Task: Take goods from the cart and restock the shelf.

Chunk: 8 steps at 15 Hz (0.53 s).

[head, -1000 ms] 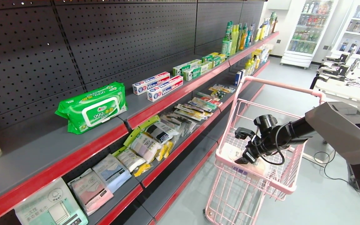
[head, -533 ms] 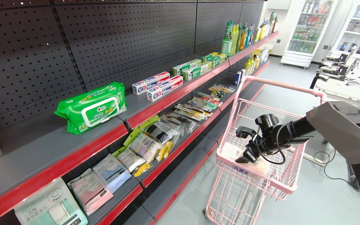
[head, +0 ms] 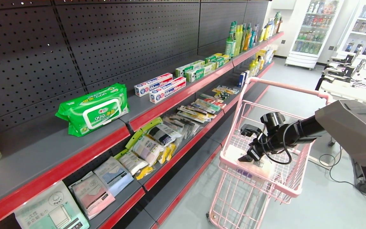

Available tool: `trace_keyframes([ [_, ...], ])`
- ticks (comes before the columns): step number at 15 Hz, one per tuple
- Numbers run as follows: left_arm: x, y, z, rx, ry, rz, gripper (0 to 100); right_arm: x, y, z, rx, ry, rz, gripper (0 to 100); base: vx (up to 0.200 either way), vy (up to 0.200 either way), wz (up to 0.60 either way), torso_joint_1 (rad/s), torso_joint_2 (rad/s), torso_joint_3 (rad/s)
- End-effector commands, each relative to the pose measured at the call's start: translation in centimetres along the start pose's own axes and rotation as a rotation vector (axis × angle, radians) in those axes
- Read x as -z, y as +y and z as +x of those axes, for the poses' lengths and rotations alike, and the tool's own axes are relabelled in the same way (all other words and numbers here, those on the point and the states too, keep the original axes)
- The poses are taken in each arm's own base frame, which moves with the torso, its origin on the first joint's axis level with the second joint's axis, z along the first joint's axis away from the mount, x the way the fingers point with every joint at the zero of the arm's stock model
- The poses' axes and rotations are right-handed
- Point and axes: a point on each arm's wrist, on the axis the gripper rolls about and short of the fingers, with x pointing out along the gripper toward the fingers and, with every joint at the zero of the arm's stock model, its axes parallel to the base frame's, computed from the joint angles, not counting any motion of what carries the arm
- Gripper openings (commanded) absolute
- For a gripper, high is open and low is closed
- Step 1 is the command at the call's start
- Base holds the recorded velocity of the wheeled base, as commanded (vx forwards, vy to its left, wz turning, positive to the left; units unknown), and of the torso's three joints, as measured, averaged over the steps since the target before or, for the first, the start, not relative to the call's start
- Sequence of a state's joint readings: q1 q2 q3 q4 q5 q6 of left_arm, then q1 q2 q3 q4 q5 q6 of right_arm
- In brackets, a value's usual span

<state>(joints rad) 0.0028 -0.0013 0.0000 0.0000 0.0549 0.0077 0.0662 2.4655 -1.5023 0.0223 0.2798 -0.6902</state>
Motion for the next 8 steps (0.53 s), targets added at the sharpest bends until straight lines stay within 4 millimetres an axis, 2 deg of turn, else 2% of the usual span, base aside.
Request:
trace_keyframes([
  [1, 0.0, 0.0, 0.0, -0.001, 0.001, 0.0, 100, -0.5, 0.2, -0.3, 0.001, -0.009, 0.003, 100, 0.0, 0.0, 0.0, 0.0, 0.0, 0.0],
  [4, 0.0, 0.0, 0.0, -0.001, 0.0, 0.0, 100, -1.5, 1.1, 0.3, -0.013, -0.022, 0.014, 100, 0.0, 0.0, 0.0, 0.0, 0.0, 0.0],
  [8, 0.0, 0.0, 0.0, -0.001, 0.001, 0.0, 100, -2.6, 1.0, 1.2, -0.006, -0.048, 0.06, 100, 0.0, 0.0, 0.0, 0.0, 0.0, 0.0],
])
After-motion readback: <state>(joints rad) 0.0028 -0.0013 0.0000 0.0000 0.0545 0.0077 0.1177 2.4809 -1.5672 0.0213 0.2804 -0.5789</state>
